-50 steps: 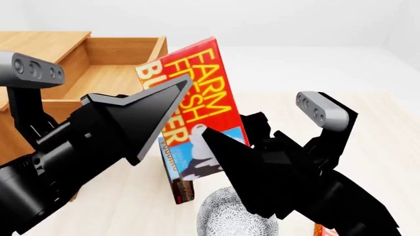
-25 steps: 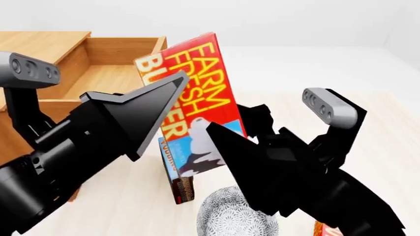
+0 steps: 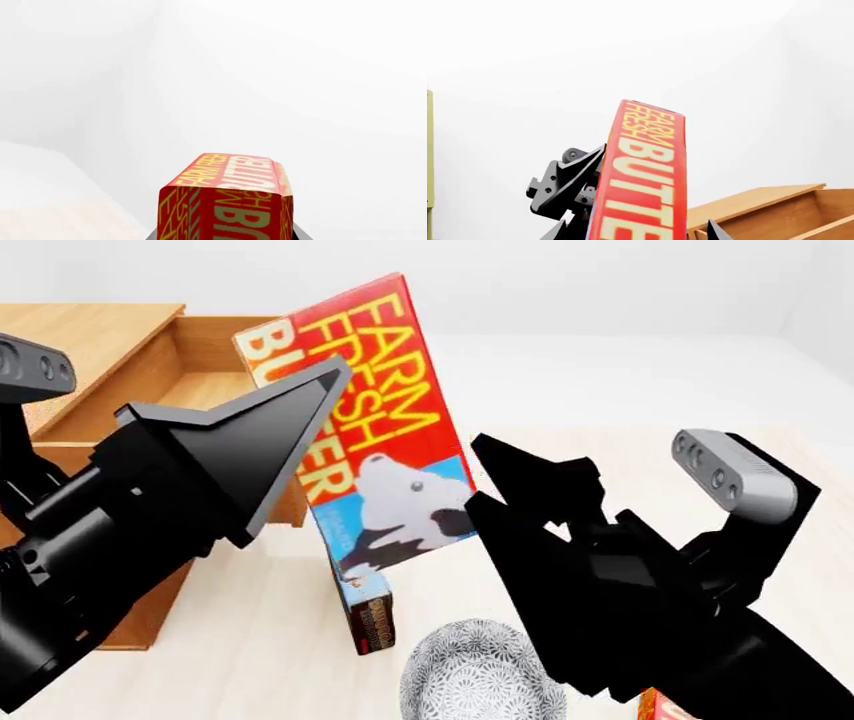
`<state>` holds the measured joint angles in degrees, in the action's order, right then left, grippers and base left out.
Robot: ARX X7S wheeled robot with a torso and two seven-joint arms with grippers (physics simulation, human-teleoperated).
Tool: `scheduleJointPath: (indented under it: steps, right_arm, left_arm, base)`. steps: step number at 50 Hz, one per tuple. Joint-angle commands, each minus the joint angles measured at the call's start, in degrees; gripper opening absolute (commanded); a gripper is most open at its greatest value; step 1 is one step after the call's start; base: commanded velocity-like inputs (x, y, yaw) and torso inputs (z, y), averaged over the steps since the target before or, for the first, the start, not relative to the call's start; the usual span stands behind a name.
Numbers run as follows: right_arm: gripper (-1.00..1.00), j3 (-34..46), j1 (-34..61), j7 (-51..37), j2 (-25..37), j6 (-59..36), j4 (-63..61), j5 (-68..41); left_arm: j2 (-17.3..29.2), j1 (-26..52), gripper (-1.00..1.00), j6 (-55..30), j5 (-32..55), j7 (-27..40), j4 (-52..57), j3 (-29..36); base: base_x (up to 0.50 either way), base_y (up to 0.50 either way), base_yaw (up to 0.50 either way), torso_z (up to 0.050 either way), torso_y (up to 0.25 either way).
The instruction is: Put the butter at the front in the top drawer of the cabinet and close it.
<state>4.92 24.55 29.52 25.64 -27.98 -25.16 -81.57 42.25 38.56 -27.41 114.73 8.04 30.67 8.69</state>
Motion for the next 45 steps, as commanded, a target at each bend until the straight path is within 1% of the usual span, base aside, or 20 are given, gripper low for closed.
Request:
scheduleJointPath:
  steps: [1,12,23,36,40,45]
  right_arm:
    - [1.0,-3.9,-4.2,-1.6,2.6,2.1,-3.7,-0.2]
    - [1.0,-8.1,-9.1,-3.2,3.6,5.4,-7.0,2.2]
    - [1.0,-10.6,-13.0,-11.1,1.7,9.6,-13.6,16.4]
    - [1.0,-15.2,-19.2,-16.1,1.9,12.6,-21.2,23.8]
    - [1.0,-14.8,-18.7,-19.3,0.4,12.8,-21.8,29.9]
    - [1.0,-11.2,-16.4,-22.8,-2.5,13.0,-20.8,40.8]
  left_arm:
    - [1.0,0.7,-1.0,0.5,2.4,0.3,0.2,-2.1]
    - [2.1,2.1,-1.0,0.7,3.5,1.8,0.9,-2.7]
    - [3.0,3.9,-1.0,1.0,4.6,3.9,1.9,-3.2]
    - [3.8,5.8,-1.0,1.1,5.3,5.7,2.5,-3.3]
    - [4.3,6.5,-1.0,1.0,5.1,6.6,2.6,-3.2]
    - [5.1,6.9,-1.0,0.7,5.0,7.5,2.9,-3.3]
  base:
    - [0.0,0.0,0.0,0.0,0.0]
    - [0.0,0.0,0.0,0.001,0.001]
    - [0.0,0.0,0.0,0.0,0.001]
    - [0.0,0.0,0.0,0.001,0.001]
    - [0.0,0.0,0.0,0.0,0.003]
    - [0.0,0.0,0.0,0.0,0.0]
